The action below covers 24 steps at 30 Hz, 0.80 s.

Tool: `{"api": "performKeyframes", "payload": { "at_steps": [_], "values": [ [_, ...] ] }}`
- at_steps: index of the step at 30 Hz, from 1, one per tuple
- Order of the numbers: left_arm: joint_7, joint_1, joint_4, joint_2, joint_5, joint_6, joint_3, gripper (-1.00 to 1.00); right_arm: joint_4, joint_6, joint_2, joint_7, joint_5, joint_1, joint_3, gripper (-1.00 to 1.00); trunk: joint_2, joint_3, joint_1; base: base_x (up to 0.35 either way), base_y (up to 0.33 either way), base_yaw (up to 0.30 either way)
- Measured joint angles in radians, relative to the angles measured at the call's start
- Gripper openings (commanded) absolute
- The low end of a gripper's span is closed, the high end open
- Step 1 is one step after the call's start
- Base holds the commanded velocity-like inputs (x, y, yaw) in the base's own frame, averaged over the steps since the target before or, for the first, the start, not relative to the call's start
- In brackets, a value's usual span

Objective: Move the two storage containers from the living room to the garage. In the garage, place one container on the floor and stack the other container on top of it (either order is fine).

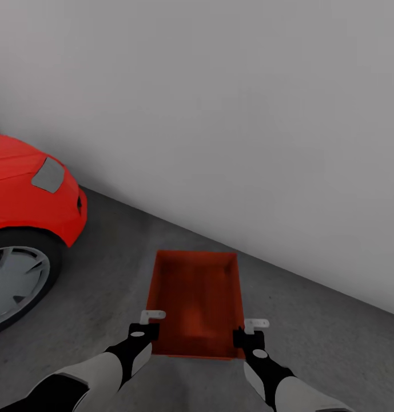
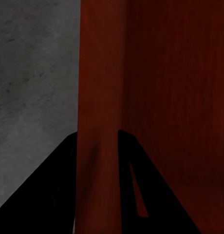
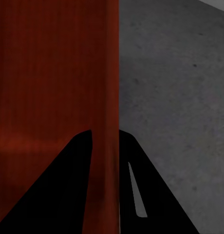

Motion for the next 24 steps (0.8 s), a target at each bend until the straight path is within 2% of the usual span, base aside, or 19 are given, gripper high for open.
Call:
{"api": "performKeyframes", "payload": {
  "at_steps": [6,24],
  "values": [
    [0.001,0.0,0.001,0.002,0.062,0.0,-0.044,-1.0,-0.018,0.023,0.0,0.001,0.01,0.0,0.003,-1.0,-0.042,-0.019,0.023,0.0,0.0,0.0],
    [0.001,0.0,0.002,0.002,0.072,0.0,-0.052,-1.0,-0.018,0.025,0.0,0.001,0.011,0.0,0.002,-1.0,-0.168,-0.075,0.092,0.0,0.0,0.0]
  ]
}}
